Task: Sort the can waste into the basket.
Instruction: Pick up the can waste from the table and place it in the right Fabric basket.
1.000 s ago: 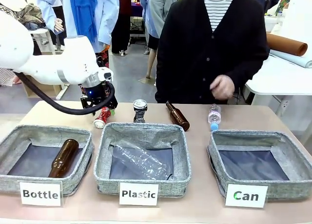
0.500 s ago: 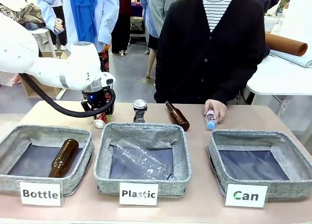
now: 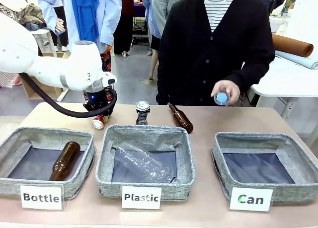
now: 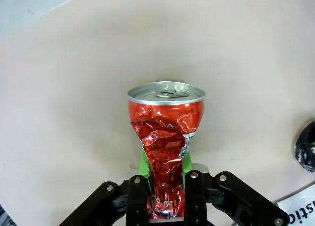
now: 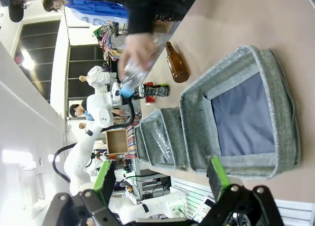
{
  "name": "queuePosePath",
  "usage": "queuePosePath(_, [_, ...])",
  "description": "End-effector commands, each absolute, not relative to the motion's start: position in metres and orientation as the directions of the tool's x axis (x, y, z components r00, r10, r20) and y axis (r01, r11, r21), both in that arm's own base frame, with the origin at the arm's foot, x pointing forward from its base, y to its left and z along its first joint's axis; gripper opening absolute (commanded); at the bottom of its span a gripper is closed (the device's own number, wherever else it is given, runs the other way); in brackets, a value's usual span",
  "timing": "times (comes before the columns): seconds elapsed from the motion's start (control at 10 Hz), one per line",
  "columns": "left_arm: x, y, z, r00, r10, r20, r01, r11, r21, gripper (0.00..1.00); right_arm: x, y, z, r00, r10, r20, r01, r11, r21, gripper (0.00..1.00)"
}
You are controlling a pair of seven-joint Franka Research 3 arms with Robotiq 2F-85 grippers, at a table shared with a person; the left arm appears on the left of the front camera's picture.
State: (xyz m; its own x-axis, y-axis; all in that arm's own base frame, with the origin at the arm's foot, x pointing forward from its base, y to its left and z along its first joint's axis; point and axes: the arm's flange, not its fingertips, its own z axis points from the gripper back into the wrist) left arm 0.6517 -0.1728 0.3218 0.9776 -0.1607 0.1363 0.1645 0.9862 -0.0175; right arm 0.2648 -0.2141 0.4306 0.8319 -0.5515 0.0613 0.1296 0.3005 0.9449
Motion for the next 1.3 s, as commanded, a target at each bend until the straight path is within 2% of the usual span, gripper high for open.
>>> queuePosePath(0.0, [0.640,-0.150,0.366,0.970,-0.099,0.224,0.109,0.993,-0.036,0.00,0.266,-0.215,0.431,0.829,-0.552,0.088,0.095,0.294,0.951,1.00])
queuePosePath(0.1, [0.625,-0.130,0.410,0.962,-0.131,0.241,0.155,0.984,-0.083,0.00,0.266,-0.215,0.431,0.829,-0.552,0.088,0.095,0.294,0.951,1.00])
queuePosePath(0.2, [0.593,-0.101,0.466,0.945,-0.244,0.218,0.277,0.951,-0.136,0.00,0.266,-0.215,0.431,0.829,-0.552,0.088,0.095,0.294,0.951,1.00])
queuePosePath(0.3, [0.560,-0.073,0.506,0.921,-0.361,0.150,0.381,0.914,-0.141,0.00,0.266,-0.215,0.431,0.829,-0.552,0.088,0.095,0.294,0.951,1.00])
queuePosePath(0.5, [0.498,-0.036,0.548,0.785,-0.616,0.071,0.615,0.759,-0.215,0.00,0.266,-0.215,0.431,0.829,-0.552,0.088,0.095,0.294,0.951,1.00])
queuePosePath(0.6, [0.460,-0.021,0.554,0.592,-0.803,0.075,0.785,0.552,-0.281,0.00,0.266,-0.215,0.431,0.829,-0.552,0.088,0.095,0.294,0.951,1.00])
queuePosePath(0.7, [0.428,-0.017,0.546,0.324,-0.934,0.152,0.915,0.269,-0.301,0.00,0.266,-0.215,0.431,0.829,-0.552,0.088,0.095,0.294,0.951,1.00])
queuePosePath(0.8, [0.411,-0.025,0.529,0.130,-0.971,0.200,0.967,0.079,-0.243,0.00,0.266,-0.215,0.431,0.829,-0.552,0.088,0.095,0.294,0.951,1.00])
queuePosePath(1.0, [0.410,-0.049,0.511,-0.100,-0.954,0.283,0.970,-0.156,-0.186,0.00,0.266,-0.215,0.431,0.829,-0.552,0.088,0.095,0.294,0.951,1.00])
queuePosePath(1.1, [0.417,-0.060,0.506,-0.119,-0.932,0.342,0.962,-0.194,-0.193,0.00,0.266,-0.215,0.431,0.829,-0.552,0.088,0.095,0.294,0.951,1.00])
queuePosePath(1.2, [0.433,-0.076,0.504,0.102,-0.915,0.391,0.967,0.000,-0.253,0.00,0.266,-0.215,0.431,0.829,-0.552,0.088,0.095,0.294,0.951,1.00])
